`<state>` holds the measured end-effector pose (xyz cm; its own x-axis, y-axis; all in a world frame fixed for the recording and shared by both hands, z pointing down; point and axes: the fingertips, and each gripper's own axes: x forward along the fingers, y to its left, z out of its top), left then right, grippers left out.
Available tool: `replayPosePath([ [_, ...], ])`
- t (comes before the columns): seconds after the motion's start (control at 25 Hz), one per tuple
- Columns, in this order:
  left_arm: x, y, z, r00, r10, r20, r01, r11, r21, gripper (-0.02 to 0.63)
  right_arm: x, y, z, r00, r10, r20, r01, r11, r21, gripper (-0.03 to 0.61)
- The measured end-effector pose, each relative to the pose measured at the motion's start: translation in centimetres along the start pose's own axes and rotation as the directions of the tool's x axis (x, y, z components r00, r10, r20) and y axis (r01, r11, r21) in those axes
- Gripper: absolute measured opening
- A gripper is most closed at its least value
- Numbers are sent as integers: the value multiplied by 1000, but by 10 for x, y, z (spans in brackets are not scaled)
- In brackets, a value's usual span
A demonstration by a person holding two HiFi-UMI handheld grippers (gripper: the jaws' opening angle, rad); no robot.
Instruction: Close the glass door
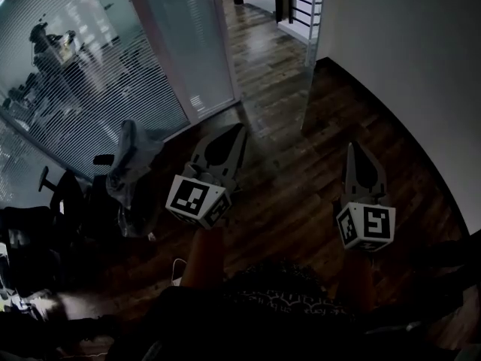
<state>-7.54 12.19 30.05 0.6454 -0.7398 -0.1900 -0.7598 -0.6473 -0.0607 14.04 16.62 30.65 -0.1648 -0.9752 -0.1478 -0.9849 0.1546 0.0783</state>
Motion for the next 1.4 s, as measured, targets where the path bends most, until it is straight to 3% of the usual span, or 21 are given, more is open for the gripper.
replayPosePath([
  [0.32, 46, 21, -25, 1000, -18, -14, 17, 999, -46, 2, 52, -23, -19, 1000, -7, -27, 7, 1000, 3, 3],
  [0.52, 92, 52, -38, 998, 25, -55, -27, 999, -29, 2, 108, -47, -25, 1000, 2, -22, -2, 1000, 3, 3],
  [0.72, 151, 68, -36, 999, 28, -22, -29, 999, -32, 2, 163, -77, -29, 1000, 17, -4, -17, 1000, -1, 3],
  [0.92, 202, 76, -49, 999, 19, -29, -18, 1000, 20, 2, 208, -108, -38, 1000, 26, -4, -26, 1000, 5, 3],
  [1.4, 274, 121, -76, 997, 37, -69, -36, 999, 15, 2, 292, -141, -67, 997, 56, -43, -55, 998, 26, 3],
])
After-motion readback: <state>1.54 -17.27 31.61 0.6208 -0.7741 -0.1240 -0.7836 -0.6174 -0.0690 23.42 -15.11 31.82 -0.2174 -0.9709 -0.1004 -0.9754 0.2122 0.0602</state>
